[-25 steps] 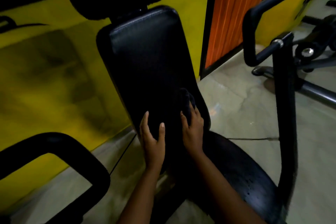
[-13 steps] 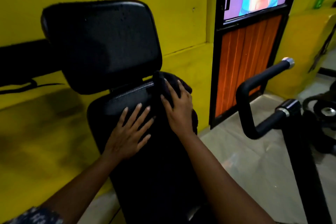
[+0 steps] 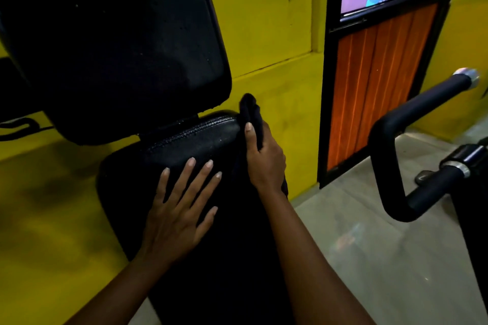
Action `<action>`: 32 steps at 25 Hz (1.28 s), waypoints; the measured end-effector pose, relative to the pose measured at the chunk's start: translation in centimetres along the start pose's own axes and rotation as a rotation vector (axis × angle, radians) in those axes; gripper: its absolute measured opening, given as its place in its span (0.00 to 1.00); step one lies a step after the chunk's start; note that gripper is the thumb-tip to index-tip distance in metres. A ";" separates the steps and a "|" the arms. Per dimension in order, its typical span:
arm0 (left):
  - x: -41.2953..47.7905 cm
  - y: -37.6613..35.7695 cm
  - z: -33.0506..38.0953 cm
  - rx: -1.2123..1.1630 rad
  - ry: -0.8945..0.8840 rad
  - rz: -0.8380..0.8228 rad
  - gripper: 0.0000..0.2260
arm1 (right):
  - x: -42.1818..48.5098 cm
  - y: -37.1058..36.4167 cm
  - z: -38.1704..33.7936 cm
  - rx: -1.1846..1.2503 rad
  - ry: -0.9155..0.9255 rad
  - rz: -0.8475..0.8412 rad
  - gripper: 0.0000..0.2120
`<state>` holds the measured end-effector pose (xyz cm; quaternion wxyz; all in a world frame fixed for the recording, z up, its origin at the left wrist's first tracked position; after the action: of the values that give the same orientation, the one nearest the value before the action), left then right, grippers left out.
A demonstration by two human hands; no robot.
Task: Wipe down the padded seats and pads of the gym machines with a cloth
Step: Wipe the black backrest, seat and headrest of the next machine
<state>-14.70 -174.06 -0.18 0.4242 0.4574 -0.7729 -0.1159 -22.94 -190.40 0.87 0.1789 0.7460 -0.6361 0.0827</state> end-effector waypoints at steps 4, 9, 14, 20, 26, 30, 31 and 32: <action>0.7 -1.3 4.3 -0.162 -0.013 0.001 0.26 | -4.5 1.3 8.7 -0.023 -0.133 0.090 0.31; -1.7 -4.8 9.5 -0.060 -0.274 -0.094 0.27 | -9.4 2.6 18.2 -0.141 -0.251 0.031 0.38; -2.0 -5.0 9.3 0.026 -0.271 -0.099 0.26 | -8.8 3.6 17.2 -0.055 -0.351 0.016 0.38; -1.9 -4.4 9.5 -0.046 -0.196 -0.080 0.25 | -7.5 2.4 15.0 0.033 -0.312 -0.046 0.28; -3.8 -6.8 18.1 -0.262 -0.291 -0.131 0.26 | -13.7 5.7 25.9 -0.159 -0.504 -0.011 0.24; -5.1 -9.1 19.7 -0.096 -0.418 -0.151 0.26 | -17.4 7.7 33.6 -0.043 -0.801 -0.064 0.20; -5.1 -9.2 19.5 -0.077 -0.421 -0.147 0.26 | -18.0 8.0 34.6 -0.046 -0.853 -0.090 0.20; -5.2 -9.2 19.5 -0.064 -0.422 -0.137 0.26 | -18.3 8.3 35.2 -0.060 -0.878 -0.109 0.19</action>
<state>-22.76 -179.09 -20.19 0.2583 0.4608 -0.8077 -0.2620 -37.94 -187.71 -36.67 -0.0827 0.7373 -0.6138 -0.2700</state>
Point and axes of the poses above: each hand's wrist, its own x-axis towards the middle knuckle, its own y-axis out of the back of the hand, z = x × y, the point moved 5 cm from there along x, towards the middle knuckle, and after that the axes turned 6 degrees about -y, right-handed, at the moved point
